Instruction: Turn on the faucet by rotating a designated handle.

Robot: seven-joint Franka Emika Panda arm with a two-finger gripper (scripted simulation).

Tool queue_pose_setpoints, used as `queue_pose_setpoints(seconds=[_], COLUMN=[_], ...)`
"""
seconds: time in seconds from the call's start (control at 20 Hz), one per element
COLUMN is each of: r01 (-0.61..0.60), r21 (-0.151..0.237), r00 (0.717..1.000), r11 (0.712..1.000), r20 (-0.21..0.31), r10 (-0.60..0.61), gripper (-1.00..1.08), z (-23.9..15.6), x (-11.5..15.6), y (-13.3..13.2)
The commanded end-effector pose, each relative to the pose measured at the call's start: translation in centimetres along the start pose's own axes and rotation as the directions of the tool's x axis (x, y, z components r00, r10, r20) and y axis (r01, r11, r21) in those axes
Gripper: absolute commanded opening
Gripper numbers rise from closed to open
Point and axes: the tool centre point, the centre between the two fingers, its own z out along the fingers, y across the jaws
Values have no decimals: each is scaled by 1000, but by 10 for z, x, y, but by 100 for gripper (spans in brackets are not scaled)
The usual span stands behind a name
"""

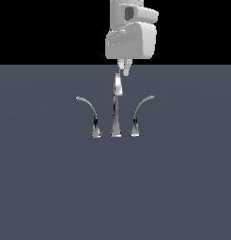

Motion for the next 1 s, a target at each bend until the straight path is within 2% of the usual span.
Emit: queue_pose_setpoints(seconds=[0.0, 0.2, 0.5, 0.95], r01=[-69, -179, -316, -429], r21=[-2, -5, -9, -11], r00=[998, 984, 949, 903], r11=[998, 984, 949, 903], r20=[-2, -5, -9, -10], r10=[69, 179, 316, 429], gripper=[-100, -100, -100, -100], z=[15, 39, 68, 93], x=[18, 48, 87, 122], y=[-8, -17, -23, -24])
